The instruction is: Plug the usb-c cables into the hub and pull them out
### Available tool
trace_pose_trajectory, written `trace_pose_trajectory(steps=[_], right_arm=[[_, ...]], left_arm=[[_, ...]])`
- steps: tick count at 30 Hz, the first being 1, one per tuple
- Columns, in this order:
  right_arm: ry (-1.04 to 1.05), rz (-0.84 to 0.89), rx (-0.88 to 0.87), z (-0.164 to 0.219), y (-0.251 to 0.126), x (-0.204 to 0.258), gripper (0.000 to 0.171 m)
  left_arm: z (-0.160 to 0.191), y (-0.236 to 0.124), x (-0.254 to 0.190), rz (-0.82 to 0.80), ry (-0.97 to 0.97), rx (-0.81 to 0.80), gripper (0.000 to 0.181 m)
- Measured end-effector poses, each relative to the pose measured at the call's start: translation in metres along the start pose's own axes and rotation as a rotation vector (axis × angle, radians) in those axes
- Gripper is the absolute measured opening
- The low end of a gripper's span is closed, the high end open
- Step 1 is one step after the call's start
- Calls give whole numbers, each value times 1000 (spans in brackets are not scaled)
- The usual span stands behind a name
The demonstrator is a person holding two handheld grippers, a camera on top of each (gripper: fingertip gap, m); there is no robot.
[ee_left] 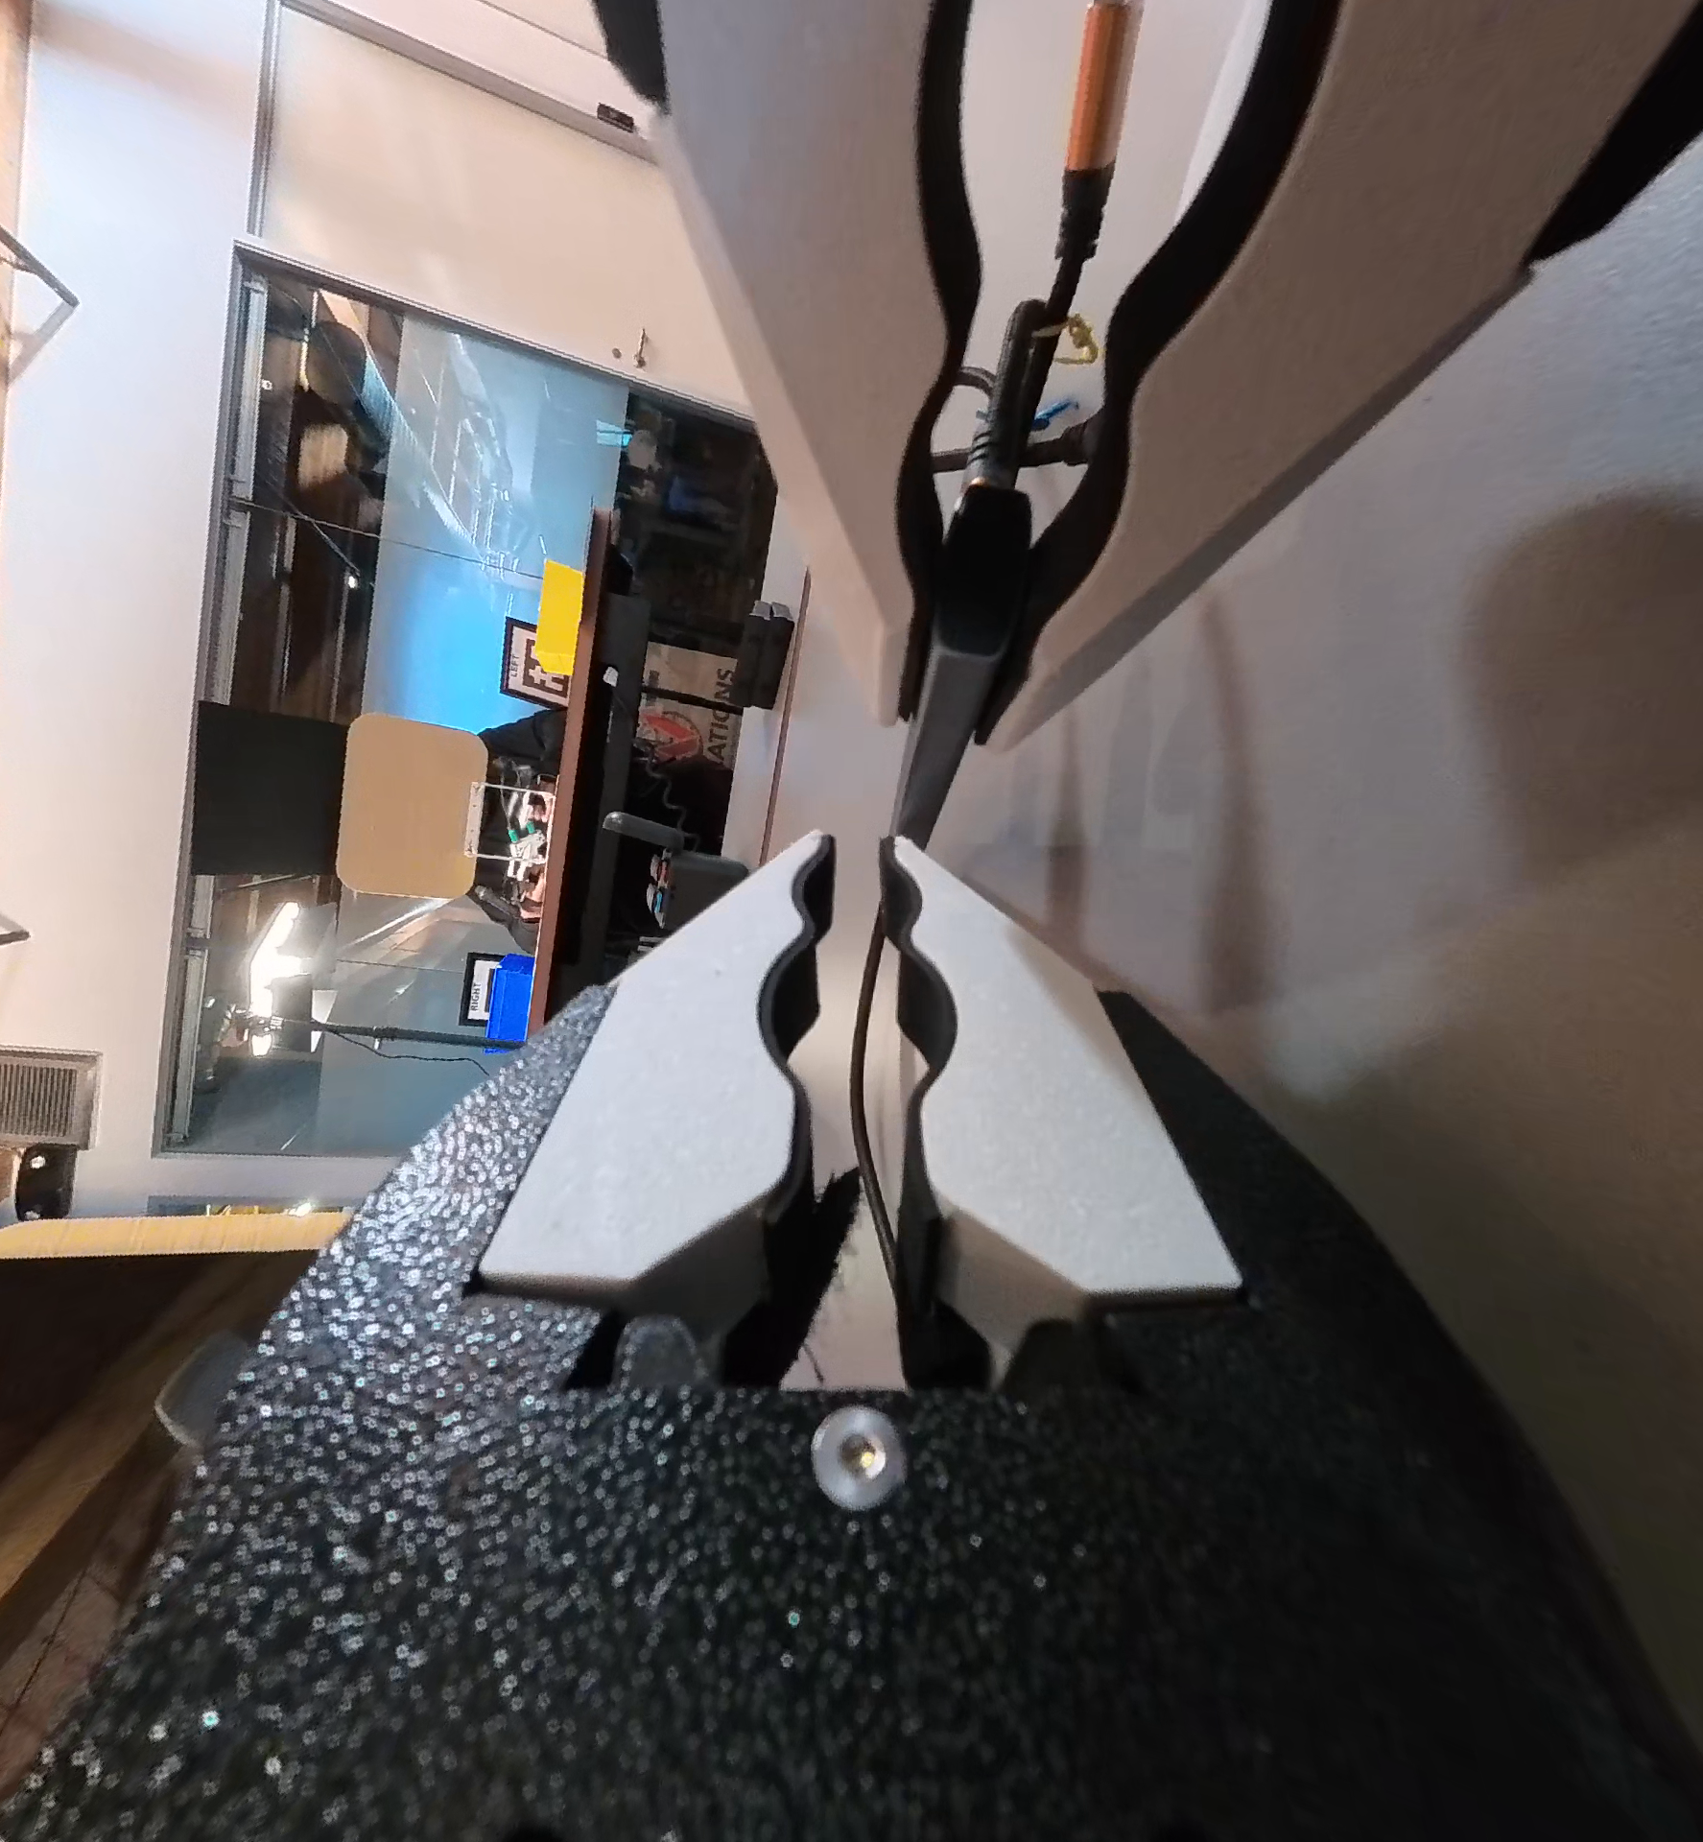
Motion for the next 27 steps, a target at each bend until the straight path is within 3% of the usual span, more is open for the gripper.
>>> trace_pose_trajectory(steps=[7, 13, 21, 24, 27], right_arm=[[28, 60, 57, 9, -1, -10, 8], [202, 246, 168, 41, -21, -53, 7], [538, 679, 142, 78, -151, -174, 7], [565, 687, 165, 110, -203, -201, 7], [649, 567, 184, 159, -238, -201, 7]], left_arm=[[1, 0, 2, -6, -28, -4, 7], [-1, -3, 10, -45, -75, -43, 7], [5, -5, 22, -117, -142, -65, 12], [10, -3, 24, -108, -186, -57, 12], [10, -2, 23, -93, -201, -58, 12]])
Point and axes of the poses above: each gripper's, where its closed fingertips meet, y out along the fingers, z out of its underside, x = y × z across the jaws, the point moved 6 cm from there along -y, back along the fingers, and after that the axes turned 5 degrees about -y, right-handed, at the moved point
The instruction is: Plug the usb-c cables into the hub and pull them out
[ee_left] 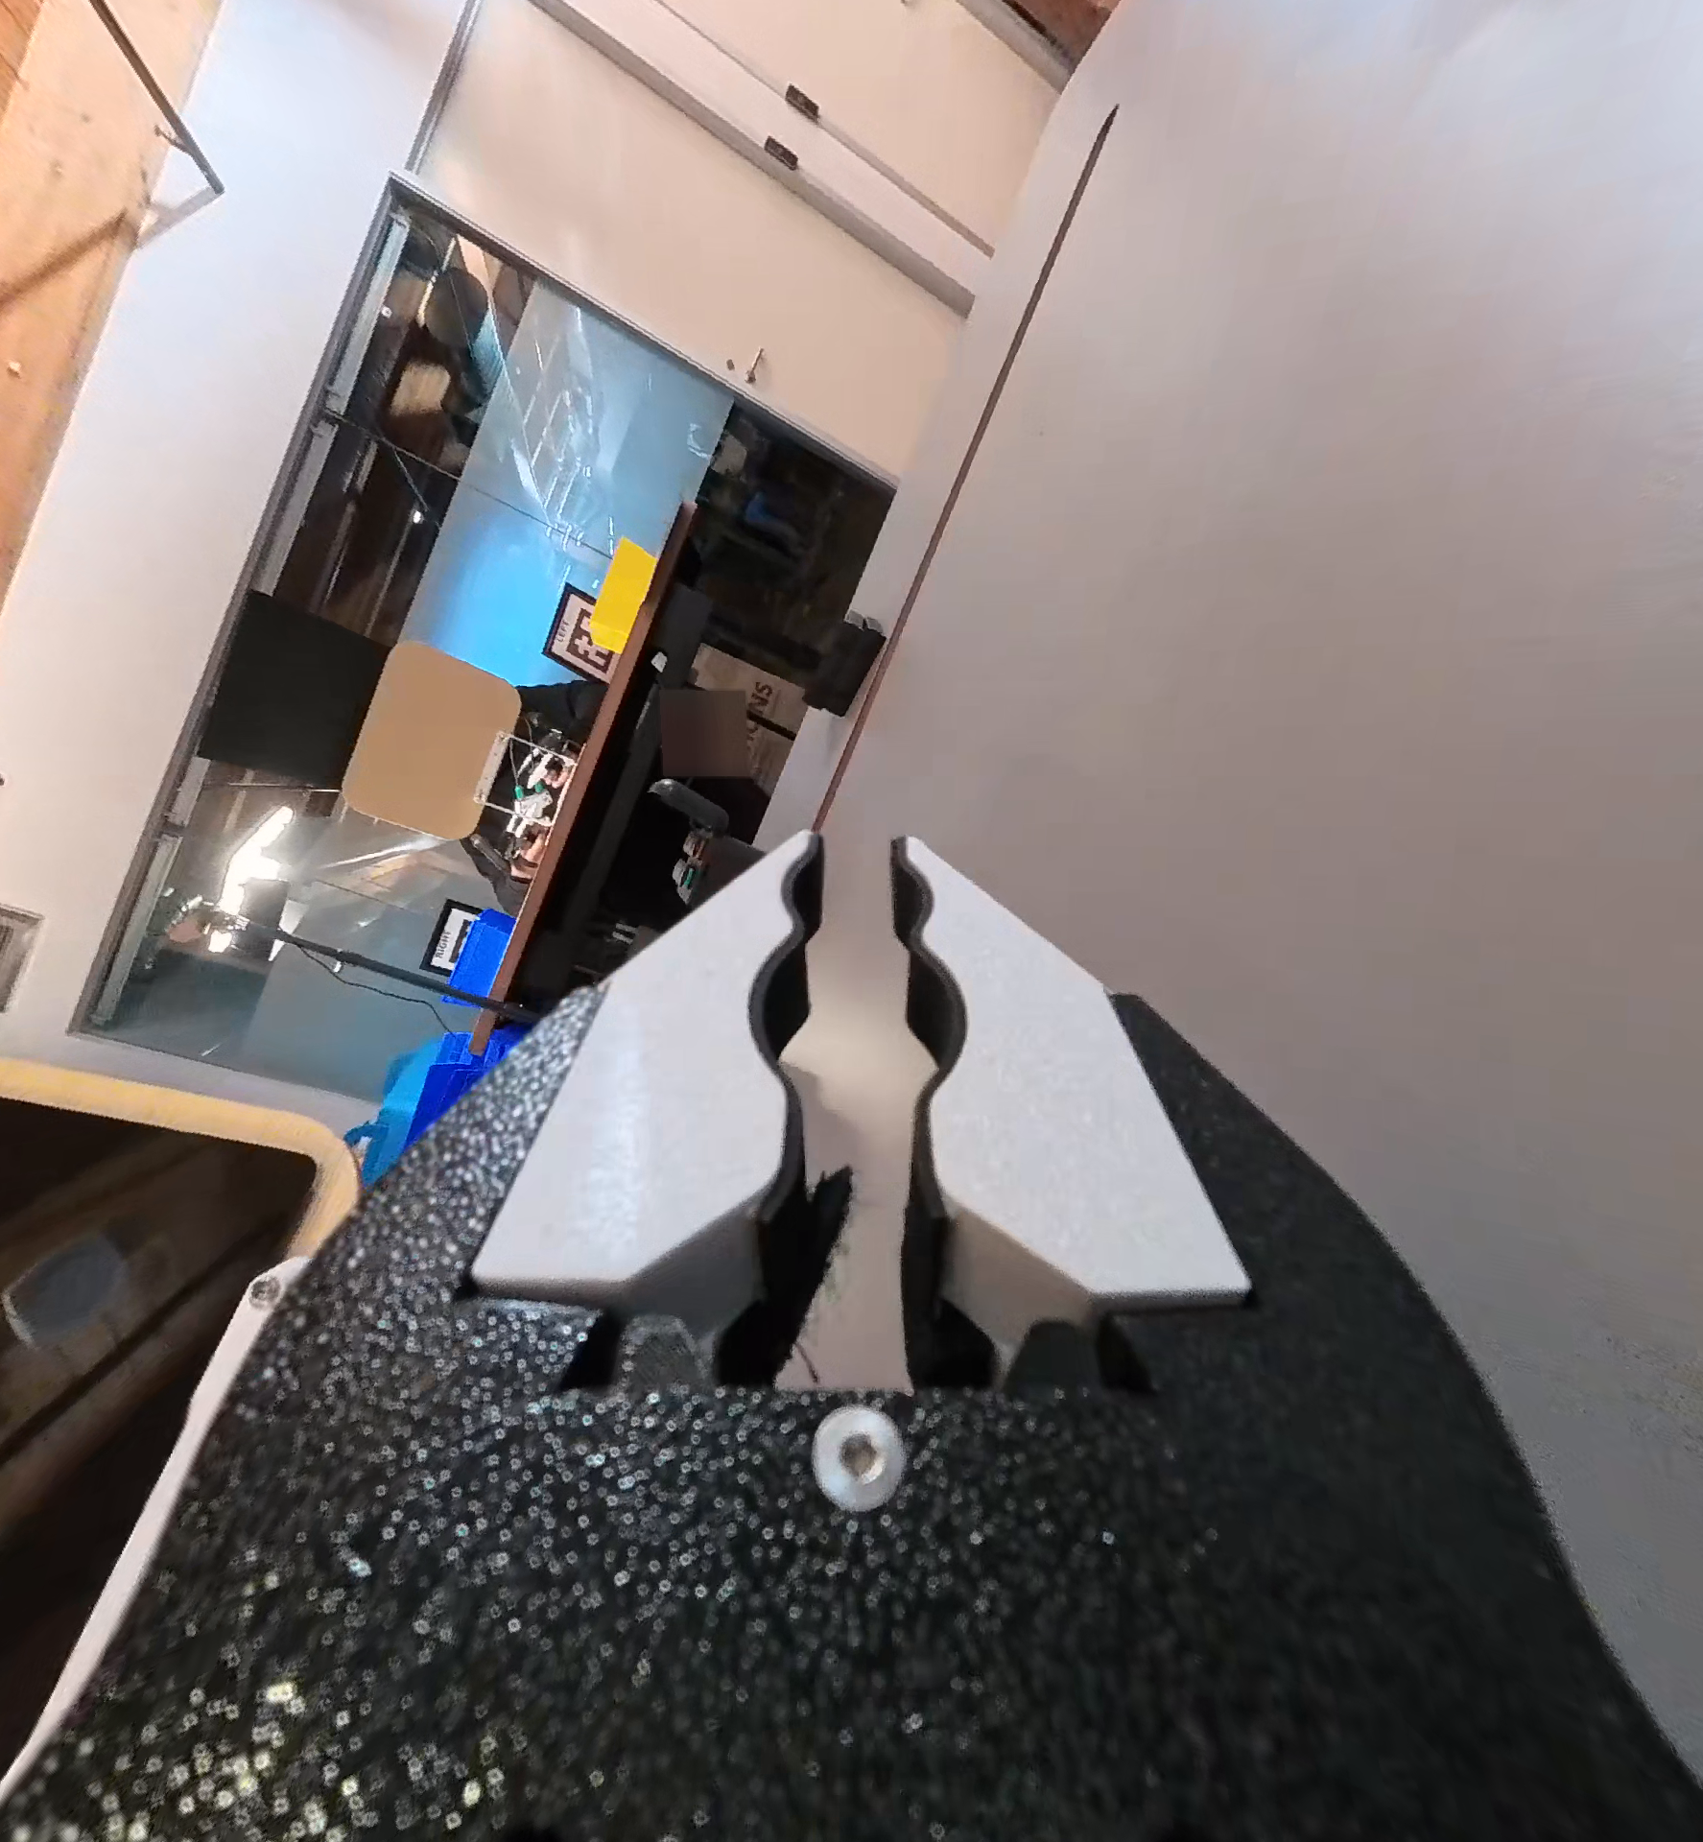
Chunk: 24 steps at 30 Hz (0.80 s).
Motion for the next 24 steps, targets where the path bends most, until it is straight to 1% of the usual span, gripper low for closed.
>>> trace_pose_trajectory(steps=[4, 6, 8, 10, 11, 14, 15, 19, 24], right_arm=[[112, -215, 131, 60, -9, -27, 7], [132, -301, 197, 88, -9, -28, 7], [185, -404, 316, 117, -8, -24, 7], [200, -457, 433, 137, -8, -23, 7], [188, -467, 496, 141, -8, -23, 7], [56, -544, 732, 153, -10, -9, 7], [46, -572, 773, 156, -9, -3, 7], [121, -645, 860, 162, 3, 13, 7], [179, -645, 927, 166, 13, 16, 8]], left_arm=[[-3, 0, -4, 18, 28, -6, 11], [-2, 1, -5, 28, 29, -5, 11], [-2, 1, -5, 31, 20, -4, 11], [-1, 1, -4, 34, 1, -3, 12], [-2, 1, -4, 34, -14, -6, 13], [-6, 0, -3, 42, -53, -25, 16], [-7, 0, -3, 44, -52, -29, 16], [-6, 1, -6, 60, -32, -21, 17], [-6, 0, -7, 75, -37, -19, 16]])
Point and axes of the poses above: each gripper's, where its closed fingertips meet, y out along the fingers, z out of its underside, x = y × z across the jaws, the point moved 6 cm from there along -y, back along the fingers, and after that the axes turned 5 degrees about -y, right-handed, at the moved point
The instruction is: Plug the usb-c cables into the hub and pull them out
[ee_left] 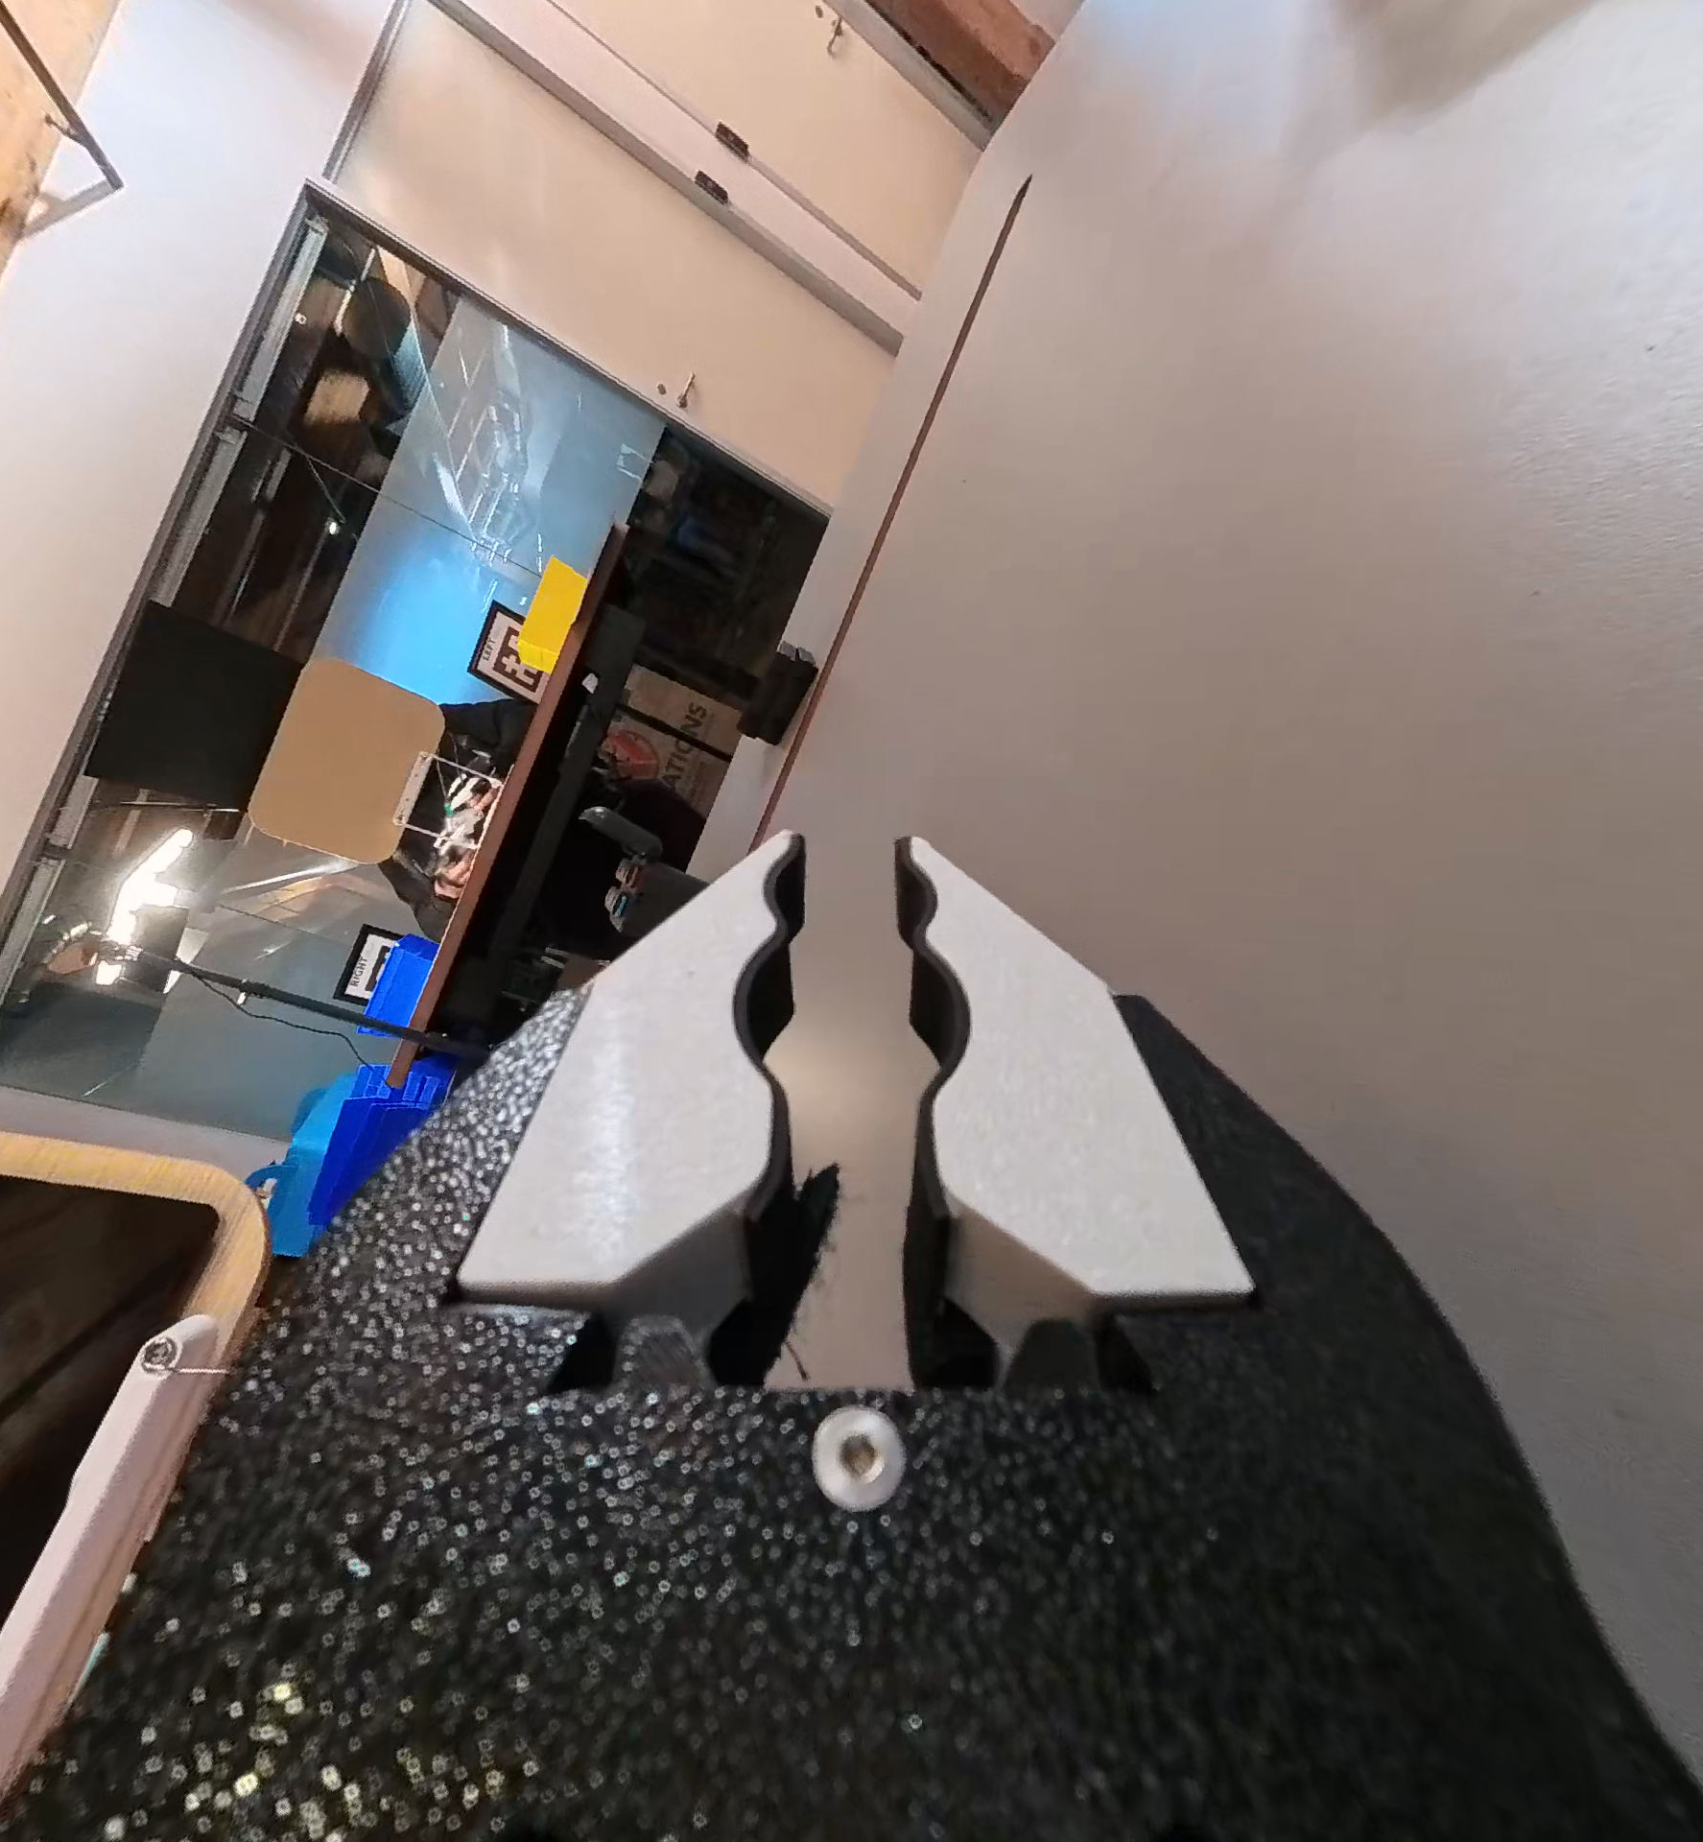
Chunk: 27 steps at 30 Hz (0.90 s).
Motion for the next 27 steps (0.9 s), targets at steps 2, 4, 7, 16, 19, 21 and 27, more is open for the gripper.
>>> trace_pose_trajectory(steps=[2, 4, 7, 16, 19, 21, 27], right_arm=[[40, -3, -13, 0, 0, -1, 8], [74, 51, -13, 5, -2, -3, 42], [106, 257, -93, 12, -27, -4, 86], [452, 536, -354, 98, -85, 51, 139], [505, 534, -254, 138, -70, 60, 141], [553, 505, -209, 157, -61, 62, 138], [609, 416, -126, 176, -45, 58, 93]], left_arm=[[0, -1, 0, 1, 0, -2, 17], [-1, -2, 0, 1, -5, -6, 17], [-1, -4, 3, -9, -25, -13, 18], [-12, -7, 13, 28, -283, -88, 119], [-28, -14, 14, 106, -504, -137, 146], [-39, -20, 12, 154, -588, -106, 153], [-58, -75, 19, 277, -580, 135, 123]])
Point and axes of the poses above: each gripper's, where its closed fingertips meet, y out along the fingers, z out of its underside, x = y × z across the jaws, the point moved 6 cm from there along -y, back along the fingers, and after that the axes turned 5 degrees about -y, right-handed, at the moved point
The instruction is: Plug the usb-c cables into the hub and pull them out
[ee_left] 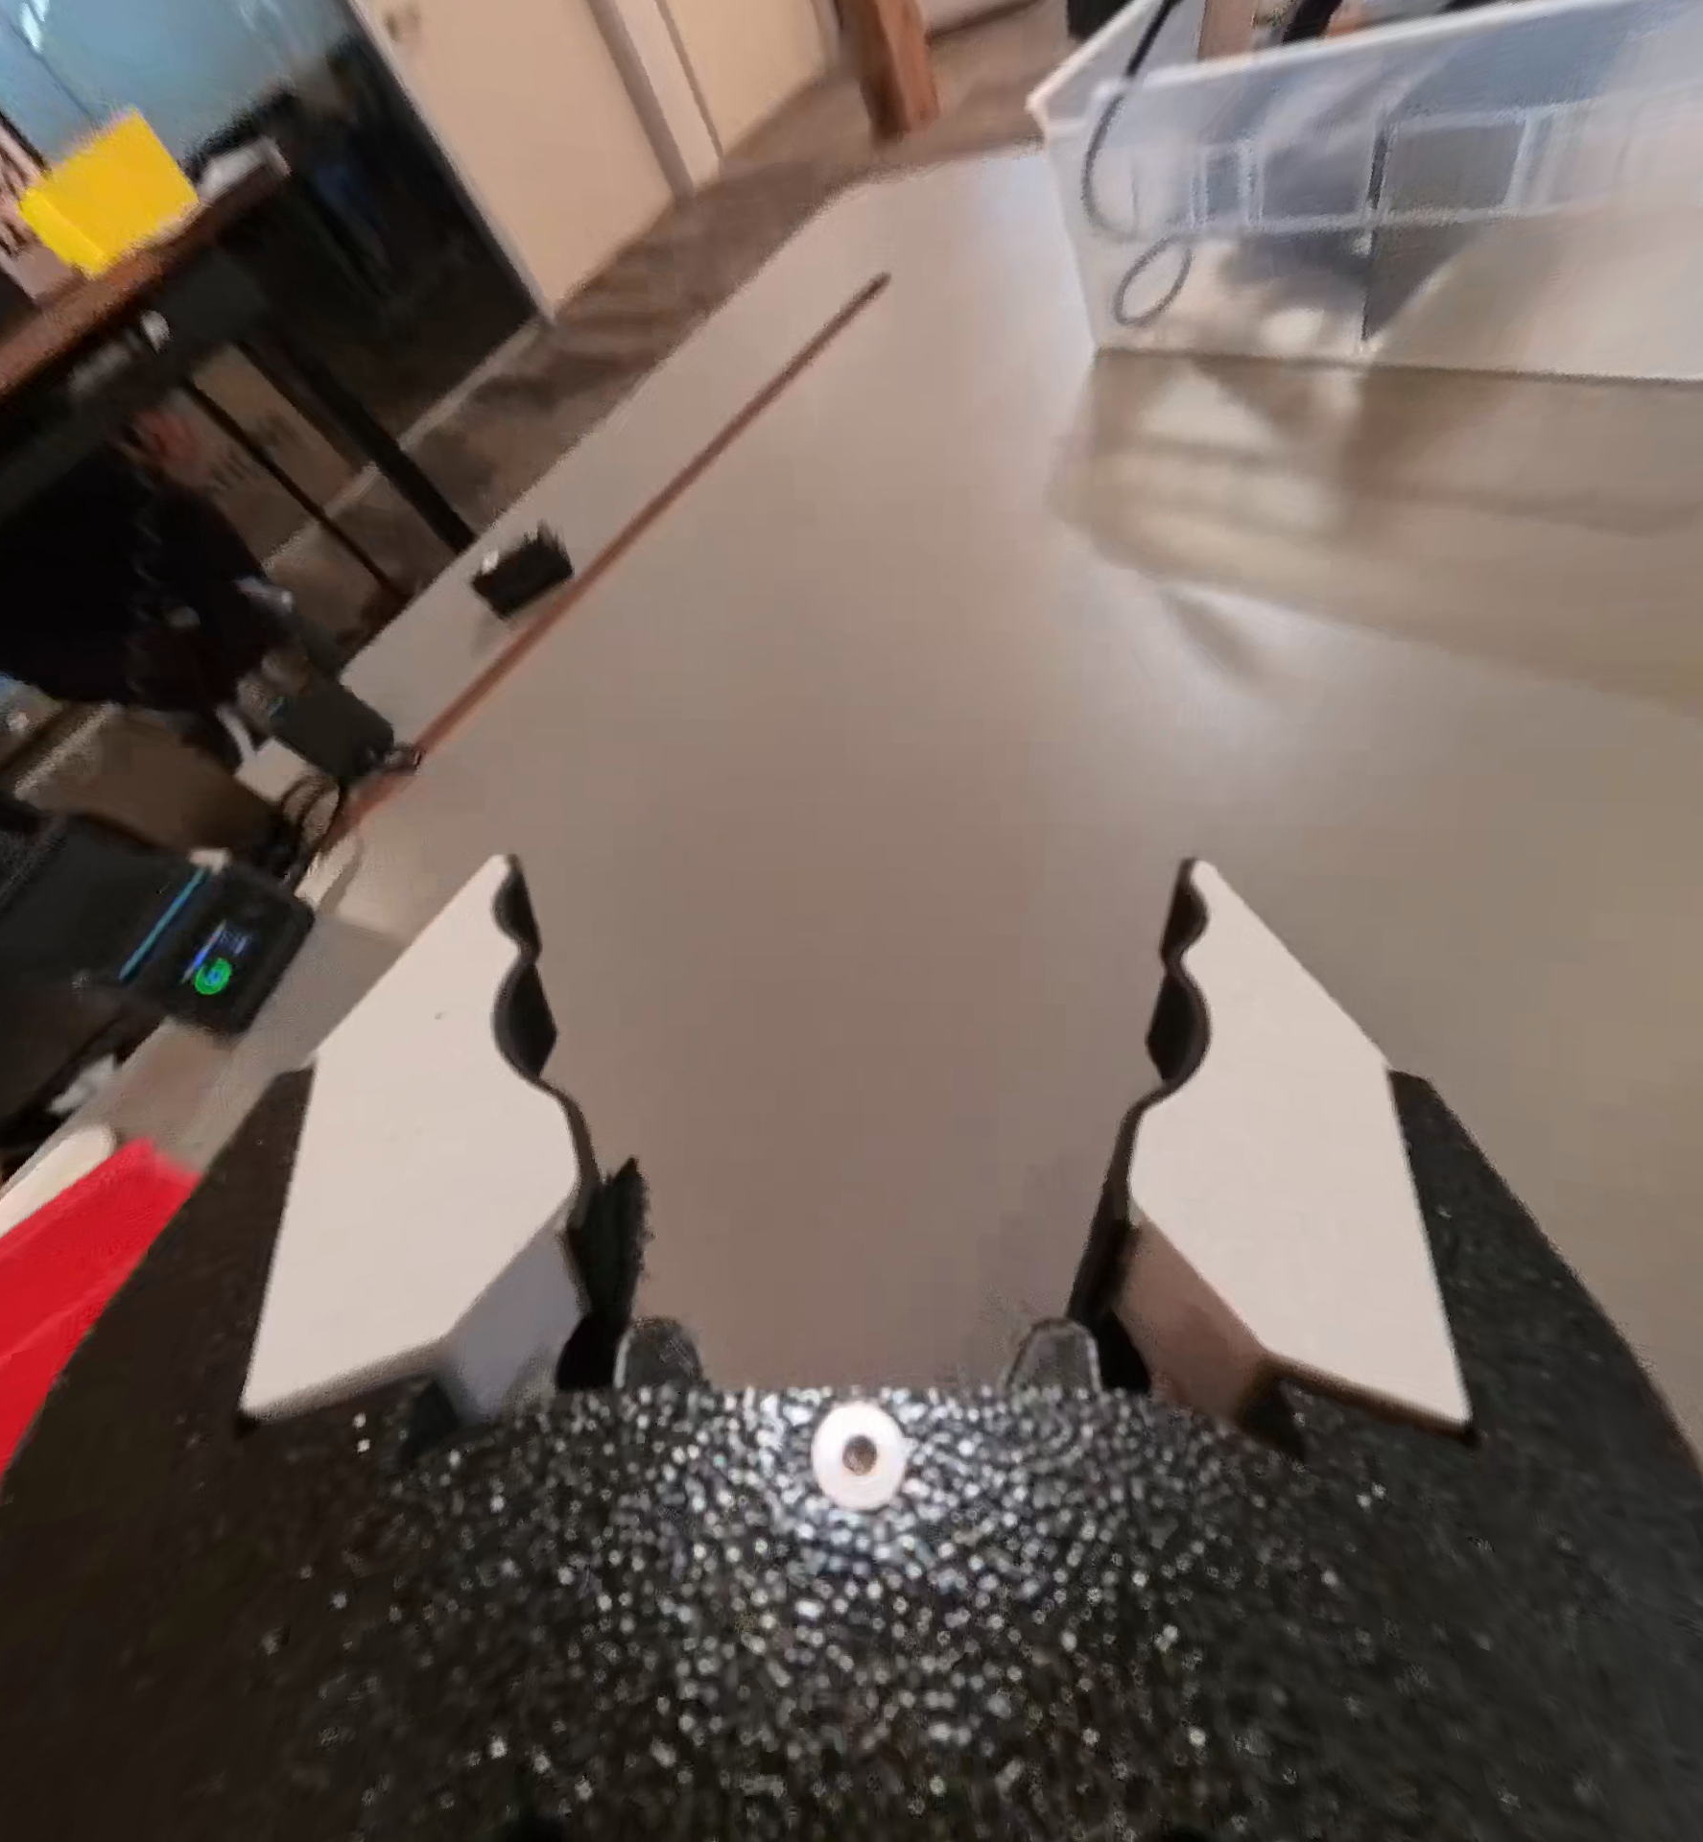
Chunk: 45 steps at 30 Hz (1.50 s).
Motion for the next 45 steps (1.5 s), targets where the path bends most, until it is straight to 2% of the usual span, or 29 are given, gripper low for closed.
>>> trace_pose_trajectory(steps=[4, 7, 8, 10, 11, 13, 14, 15, 21, 24, 29, 33, 35, 38, 40, 42, 45], right_arm=[[-20, -47, 20, -3, 9, 7, 54], [-89, 45, 44, -2, 11, 1, 26], [-99, 50, 45, -2, 12, 0, 22], [-73, -27, 42, -4, 11, 3, 8], [-38, -76, 37, -5, 11, 6, 6], [6, -114, 18, -8, 14, 10, 4], [11, -127, 13, -9, 14, 13, 3], [9, -137, 10, -11, 16, 16, 3], [-23, -205, -25, -33, 24, 64, 2], [-46, -250, -43, -49, 27, 107, 2], [-122, -343, -80, -77, 25, 200, 2], [-148, -426, -143, -91, 13, 281, 3], [-162, -509, -201, -96, 2, 324, 16], [-170, -742, -271, -104, -26, 372, 52], [-146, -742, -404, -117, -46, 362, 68], [-116, -620, -589, -131, -64, 323, 65], [-73, -349, -828, -143, -94, 237, 57]], left_arm=[[15, -64, 30, -155, -50, 234, 107], [59, -110, 59, -324, -115, 434, 102], [76, -121, 63, -340, -158, 496, 101], [108, -136, 67, -356, -235, 592, 93], [121, -141, 67, -363, -256, 629, 86], [130, -151, 69, -398, -222, 642, 46], [132, -153, 67, -382, -201, 630, 23], [135, -152, 62, -336, -216, 614, 9], [130, -164, 50, -339, -255, 475, 5], [111, -183, 42, -392, -239, 392, 6], [58, -219, 38, -511, -182, 274, 6], [13, -229, 32, -544, -101, 166, 6], [-10, -224, 29, -533, -74, 99, 6], [-45, -203, 25, -470, -45, 0, 6], [-68, -183, 18, -395, -24, -55, 6], [-89, -158, 7, -291, -5, -100, 6], [-120, -112, -21, -117, 35, -133, 6]])
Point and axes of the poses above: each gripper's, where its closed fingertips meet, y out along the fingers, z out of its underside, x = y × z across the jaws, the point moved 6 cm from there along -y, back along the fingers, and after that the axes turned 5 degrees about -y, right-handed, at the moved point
